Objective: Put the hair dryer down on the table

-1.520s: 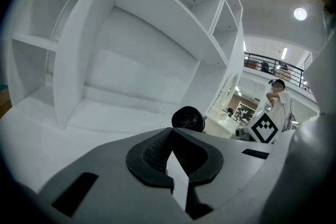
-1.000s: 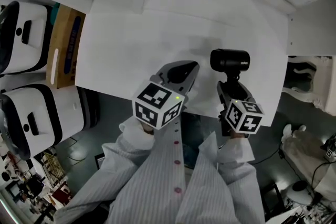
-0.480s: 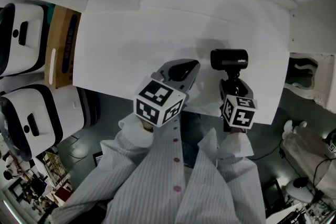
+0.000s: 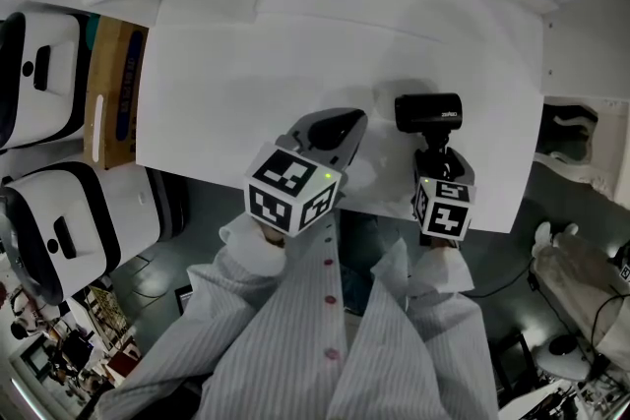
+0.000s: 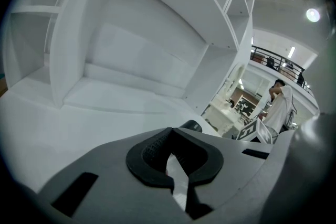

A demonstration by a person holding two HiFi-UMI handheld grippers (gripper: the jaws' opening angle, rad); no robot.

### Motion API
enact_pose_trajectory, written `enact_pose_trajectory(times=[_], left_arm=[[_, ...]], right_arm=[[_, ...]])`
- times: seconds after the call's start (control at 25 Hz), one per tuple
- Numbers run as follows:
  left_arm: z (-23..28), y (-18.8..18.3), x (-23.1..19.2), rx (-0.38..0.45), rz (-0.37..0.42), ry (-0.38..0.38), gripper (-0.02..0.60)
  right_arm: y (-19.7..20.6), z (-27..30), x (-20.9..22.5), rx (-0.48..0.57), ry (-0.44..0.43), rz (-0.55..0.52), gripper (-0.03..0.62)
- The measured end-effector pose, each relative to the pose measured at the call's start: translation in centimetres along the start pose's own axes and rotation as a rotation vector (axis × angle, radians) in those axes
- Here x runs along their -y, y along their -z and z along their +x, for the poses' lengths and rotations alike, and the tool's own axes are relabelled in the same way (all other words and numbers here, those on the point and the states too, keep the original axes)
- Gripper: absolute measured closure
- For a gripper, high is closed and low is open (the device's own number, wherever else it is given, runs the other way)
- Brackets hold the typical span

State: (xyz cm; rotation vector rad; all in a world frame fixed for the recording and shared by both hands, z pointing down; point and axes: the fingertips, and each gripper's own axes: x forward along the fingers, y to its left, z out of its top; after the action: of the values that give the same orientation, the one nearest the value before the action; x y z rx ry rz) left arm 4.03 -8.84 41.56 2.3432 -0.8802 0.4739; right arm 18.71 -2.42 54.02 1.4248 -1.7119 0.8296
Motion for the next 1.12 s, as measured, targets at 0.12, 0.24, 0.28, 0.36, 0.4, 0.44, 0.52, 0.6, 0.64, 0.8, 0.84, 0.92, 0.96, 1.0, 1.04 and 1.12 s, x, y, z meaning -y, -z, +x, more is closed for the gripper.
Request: enact_pose_trajectory(times=[0.12, 0.24, 0.28, 0.36, 0.4, 0.44, 0.52, 0.6, 0.64, 0.8, 0.84, 0.92, 0.96, 1.0, 1.04, 1.12], left_arm=[[0.09, 0.05, -0.18, -0.003, -0.003, -0.003, 0.571], [0.22, -0.01, -0.18, -0.006, -0.003, -0.003, 0.571], [0.27, -0.05, -0.23, -0.007, -0.002, -0.003, 0.571], [0.37, -0.1, -0.39, -0.008, -0.002, -0.002, 0.571], [0.41, -0.09, -0.44, -0.01, -0.002, -0.001, 0.571], [0.46, -0.06, -0.47, -0.011, -0.003, -0.001, 0.571], [0.55, 0.04, -0.48, -0.015, -0.005, 0.001, 0.571], [0.59, 0.15, -0.47, -0.018, -0.007, 0.005, 0.571], [0.61, 0.21, -0.44, -0.02, -0.008, 0.006, 0.571], [0.71, 0.41, -0.1, -0.022, -0.007, 0.014, 0.571], [0.71, 0.44, 0.0, -0.022, -0.007, 0.016, 0.571], [0.67, 0.47, 0.17, -0.021, -0.005, 0.019, 0.571], [0.63, 0.48, 0.23, -0.02, -0.005, 0.02, 0.571], [0.58, 0.49, 0.28, -0.019, -0.003, 0.02, 0.571], [0.52, 0.51, 0.31, -0.018, -0.002, 0.02, 0.571], [0.39, 0.62, 0.36, -0.018, -0.002, 0.02, 0.571]], right_arm=[[0.31, 0.16, 0.21, -0.014, 0.028, -0.022, 0.341], [0.66, 0.32, 0.33, -0.019, 0.047, -0.04, 0.341], [0.71, 0.36, 0.31, -0.018, 0.048, -0.039, 0.341], [0.77, 0.49, 0.25, -0.015, 0.052, -0.031, 0.341], [0.79, 0.56, 0.22, -0.015, 0.053, -0.026, 0.341], [0.81, 0.62, 0.2, -0.015, 0.054, -0.022, 0.341], [0.79, 0.64, 0.15, -0.013, 0.057, -0.02, 0.341], [0.73, 0.64, 0.07, -0.01, 0.063, -0.028, 0.341], [0.7, 0.64, 0.04, -0.009, 0.064, -0.032, 0.341], [0.72, 0.69, 0.08, -0.008, 0.06, -0.038, 0.341], [0.76, 0.71, 0.1, -0.01, 0.054, -0.037, 0.341], [0.79, 0.76, 0.12, -0.016, 0.037, -0.032, 0.341], [0.8, 0.79, 0.14, -0.02, 0.028, -0.028, 0.341], [0.82, 0.82, 0.14, -0.025, 0.019, -0.022, 0.341], [0.87, 0.87, 0.14, -0.032, 0.01, -0.017, 0.341], [1.03, 0.99, 0.18, -0.044, -0.003, -0.015, 0.341]])
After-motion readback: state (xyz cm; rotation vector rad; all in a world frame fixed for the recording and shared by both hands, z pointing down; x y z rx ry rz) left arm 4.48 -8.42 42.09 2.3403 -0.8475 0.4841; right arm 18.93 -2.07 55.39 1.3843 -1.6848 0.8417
